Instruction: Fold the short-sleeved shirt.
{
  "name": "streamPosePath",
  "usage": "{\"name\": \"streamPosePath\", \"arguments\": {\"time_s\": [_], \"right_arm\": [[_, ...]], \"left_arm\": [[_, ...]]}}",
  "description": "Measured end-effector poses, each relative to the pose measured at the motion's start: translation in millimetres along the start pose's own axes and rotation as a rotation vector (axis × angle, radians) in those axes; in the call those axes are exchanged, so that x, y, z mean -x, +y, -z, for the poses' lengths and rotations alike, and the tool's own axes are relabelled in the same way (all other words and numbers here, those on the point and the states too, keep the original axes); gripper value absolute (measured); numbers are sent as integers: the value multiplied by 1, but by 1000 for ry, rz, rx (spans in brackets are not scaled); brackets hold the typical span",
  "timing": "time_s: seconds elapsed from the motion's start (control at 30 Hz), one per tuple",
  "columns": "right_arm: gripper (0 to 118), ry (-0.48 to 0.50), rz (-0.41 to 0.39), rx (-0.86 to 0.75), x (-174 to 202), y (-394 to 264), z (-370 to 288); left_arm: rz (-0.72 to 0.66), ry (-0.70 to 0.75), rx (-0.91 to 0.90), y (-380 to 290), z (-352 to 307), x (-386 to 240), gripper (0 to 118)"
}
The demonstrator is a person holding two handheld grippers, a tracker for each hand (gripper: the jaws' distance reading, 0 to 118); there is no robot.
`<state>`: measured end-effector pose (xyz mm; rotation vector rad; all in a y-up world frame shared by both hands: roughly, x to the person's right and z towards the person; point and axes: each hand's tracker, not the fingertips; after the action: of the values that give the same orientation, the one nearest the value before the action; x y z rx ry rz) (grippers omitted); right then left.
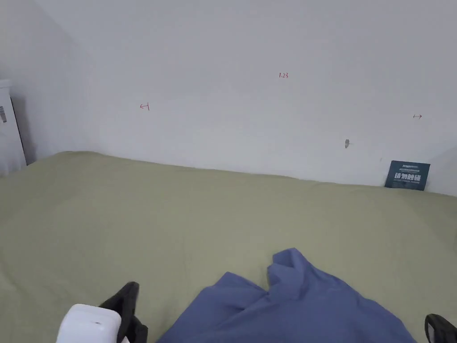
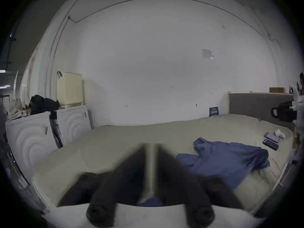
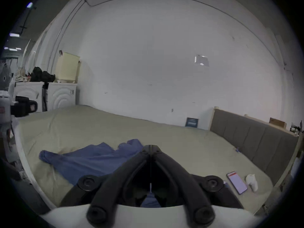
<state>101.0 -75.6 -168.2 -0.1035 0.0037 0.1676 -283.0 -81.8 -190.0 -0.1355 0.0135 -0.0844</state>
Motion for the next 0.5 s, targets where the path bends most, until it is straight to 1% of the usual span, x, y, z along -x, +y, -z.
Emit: {"name": "streamPosePath", "arguments": {"time_s": [0.03,0.07,0.1,0.17,0.23,0.27,0.33,0.37,0.4,0.43,0.47,0.5], "right_arm": [[0,46,17,18,2,-1,-3],[0,61,35,30,5,-2,-5],[0,43,36,30,6,-7,-4],[0,42,47,34,7,-10,-6],[0,47,73,55,4,-13,-4],[0,46,77,64,3,-12,-3],[0,43,88,69,0,-10,-1],[0,43,95,71,-3,-11,1],[0,39,103,74,-5,-10,4],[0,41,111,75,-7,-11,6],[0,43,116,77,-7,-11,8],[0,40,120,89,-9,-13,11]], "left_arm": [[-22,-45,13,-3,3,3,0],[-36,-69,30,-4,1,5,0],[-31,-67,39,-5,3,8,0],[-1,-43,45,-6,9,16,0],[-19,-39,52,-5,7,32,0],[-44,-89,91,-5,14,43,0],[-89,-103,247,-9,37,64,0],[-105,-38,379,-13,50,70,1],[-141,-56,503,-18,68,81,2],[-204,-121,616,-27,83,91,5],[-256,-142,655,-38,93,99,6],[-273,-167,757,-49,105,102,8]]}}
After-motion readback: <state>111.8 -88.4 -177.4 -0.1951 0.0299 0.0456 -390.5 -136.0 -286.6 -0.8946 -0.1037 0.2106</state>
